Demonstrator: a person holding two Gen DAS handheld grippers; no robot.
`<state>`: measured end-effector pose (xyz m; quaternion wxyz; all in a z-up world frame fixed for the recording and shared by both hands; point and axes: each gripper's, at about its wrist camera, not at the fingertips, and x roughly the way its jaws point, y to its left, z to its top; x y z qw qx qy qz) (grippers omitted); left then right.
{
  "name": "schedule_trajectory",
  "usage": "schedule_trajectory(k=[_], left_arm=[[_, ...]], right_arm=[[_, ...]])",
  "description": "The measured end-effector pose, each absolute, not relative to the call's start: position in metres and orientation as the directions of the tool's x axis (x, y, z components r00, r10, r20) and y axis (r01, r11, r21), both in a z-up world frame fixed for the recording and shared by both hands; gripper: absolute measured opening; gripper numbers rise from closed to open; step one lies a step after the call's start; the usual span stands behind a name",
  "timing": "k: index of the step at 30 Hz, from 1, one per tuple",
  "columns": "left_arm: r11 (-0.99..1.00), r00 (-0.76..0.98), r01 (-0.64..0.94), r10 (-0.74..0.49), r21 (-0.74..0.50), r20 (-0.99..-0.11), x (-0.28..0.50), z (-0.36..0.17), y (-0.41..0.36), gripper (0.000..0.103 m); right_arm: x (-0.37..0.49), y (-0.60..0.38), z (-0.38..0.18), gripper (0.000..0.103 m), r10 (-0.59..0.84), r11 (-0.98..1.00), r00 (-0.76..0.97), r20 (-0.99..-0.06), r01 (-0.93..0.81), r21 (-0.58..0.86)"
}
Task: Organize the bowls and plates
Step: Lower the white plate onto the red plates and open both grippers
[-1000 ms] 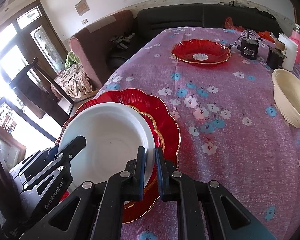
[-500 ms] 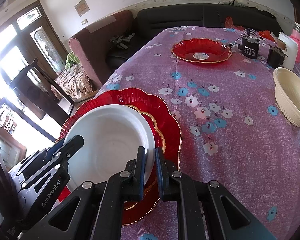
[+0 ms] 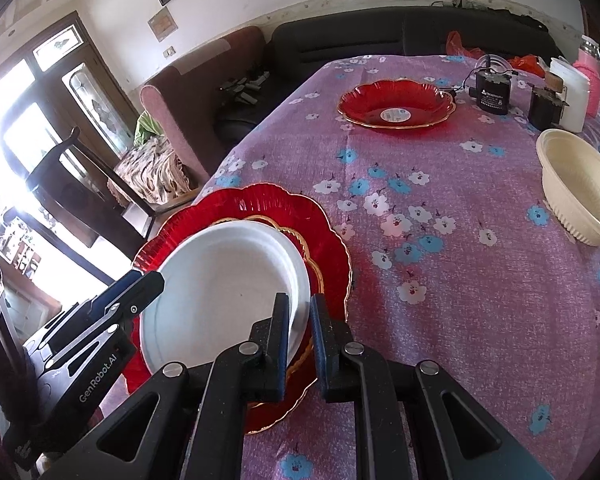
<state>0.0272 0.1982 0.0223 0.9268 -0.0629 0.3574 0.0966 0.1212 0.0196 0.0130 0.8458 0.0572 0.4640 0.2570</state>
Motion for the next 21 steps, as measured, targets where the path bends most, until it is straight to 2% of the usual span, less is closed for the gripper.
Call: schedule_trajectory(k=[6, 8, 10, 13, 21], left_arm=[[0.977, 0.742, -0.211, 0.136, -0.037, -0.656, 0.021, 0.032, 0.188, 0.032], [0.979, 0.749, -0.203, 0.139, -0.025, -0.647, 0.020, 0.036, 0.183, 0.032], [0.982, 0.756, -0.188, 0.135, -0.015, -0.641, 0.018, 0.039, 0.174, 0.034], [0.988, 0.764, -0.153, 0.119, 0.001, -0.634, 0.016, 0.041, 0.157, 0.037], [0.997, 0.773, -0.044, 0.070, 0.057, -0.631, 0.011, 0.041, 0.102, 0.038]], right_arm=[[0.112, 0.005, 0.018, 0.018, 0.488, 0.864, 0.456, -0.744, -0.370, 0.340], [0.109, -0.003, 0.021, 0.022, 0.487, 0.867, 0.467, -0.738, -0.362, 0.342], [0.105, -0.013, 0.023, 0.031, 0.478, 0.873, 0.486, -0.731, -0.351, 0.338], [0.097, -0.031, 0.025, 0.038, 0.453, 0.889, 0.524, -0.721, -0.328, 0.320], [0.085, -0.079, 0.021, 0.039, 0.385, 0.923, 0.577, -0.720, -0.252, 0.291]])
